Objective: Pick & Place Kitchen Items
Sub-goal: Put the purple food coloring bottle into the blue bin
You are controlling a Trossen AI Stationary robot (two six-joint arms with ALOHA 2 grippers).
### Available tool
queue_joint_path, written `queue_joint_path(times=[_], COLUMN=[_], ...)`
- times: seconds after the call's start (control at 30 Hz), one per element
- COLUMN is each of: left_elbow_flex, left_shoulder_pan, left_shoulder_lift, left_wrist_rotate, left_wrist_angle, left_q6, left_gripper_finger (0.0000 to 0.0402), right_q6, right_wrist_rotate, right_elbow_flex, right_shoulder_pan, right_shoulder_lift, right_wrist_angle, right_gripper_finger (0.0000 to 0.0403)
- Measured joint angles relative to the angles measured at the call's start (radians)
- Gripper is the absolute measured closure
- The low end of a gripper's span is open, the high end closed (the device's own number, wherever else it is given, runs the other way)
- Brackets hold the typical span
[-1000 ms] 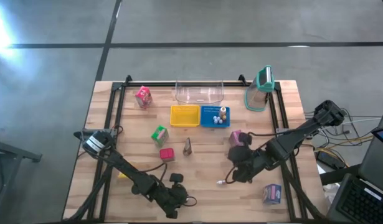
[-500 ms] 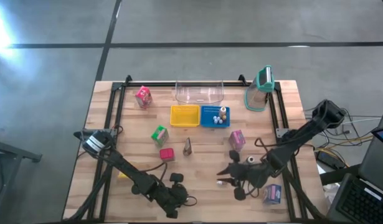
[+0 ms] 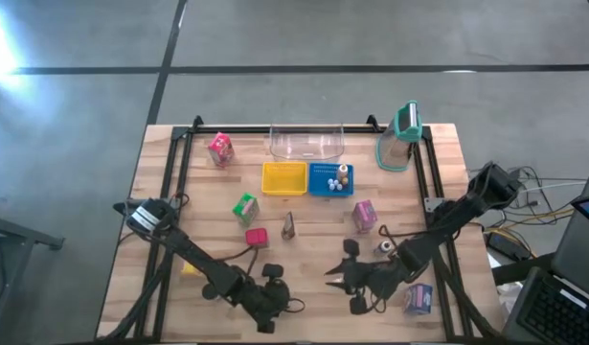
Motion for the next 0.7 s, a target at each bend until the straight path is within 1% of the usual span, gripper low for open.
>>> queue_joint_path(times=[0.2, 0.33, 0.53, 0.7], left_elbow_flex=[0.000, -0.001, 0.000, 0.000], left_shoulder_pan=[-0.003, -0.002, -0.002, -0.002], left_shoulder_lift=[0.000, 0.000, 0.024, 0.032], left_wrist_rotate=[0.003, -0.003, -0.016, -0.025], left_wrist_angle=[-0.025, -0.033, -0.015, 0.005], left_q6=[-0.016, -0.016, -0.021, -0.015], left_gripper_finger=[0.0280, 0.0280, 0.0280, 0.0280], right_q6=[-0.031, -0.043, -0.082, -0.082], right_wrist_rotate=[-0.004, -0.004, 0.003, 0.051], right_elbow_flex=[0.094, 0.153, 0.180, 0.158], right_shoulder_pan=[0.000, 0.000, 0.000, 0.000], right_shoulder_lift=[0.043, 0.048, 0.047, 0.047], right_wrist_angle=[-0.088, -0.160, -0.169, -0.150], right_gripper_finger=[0.0280, 0.0271, 0.0260, 0.0263])
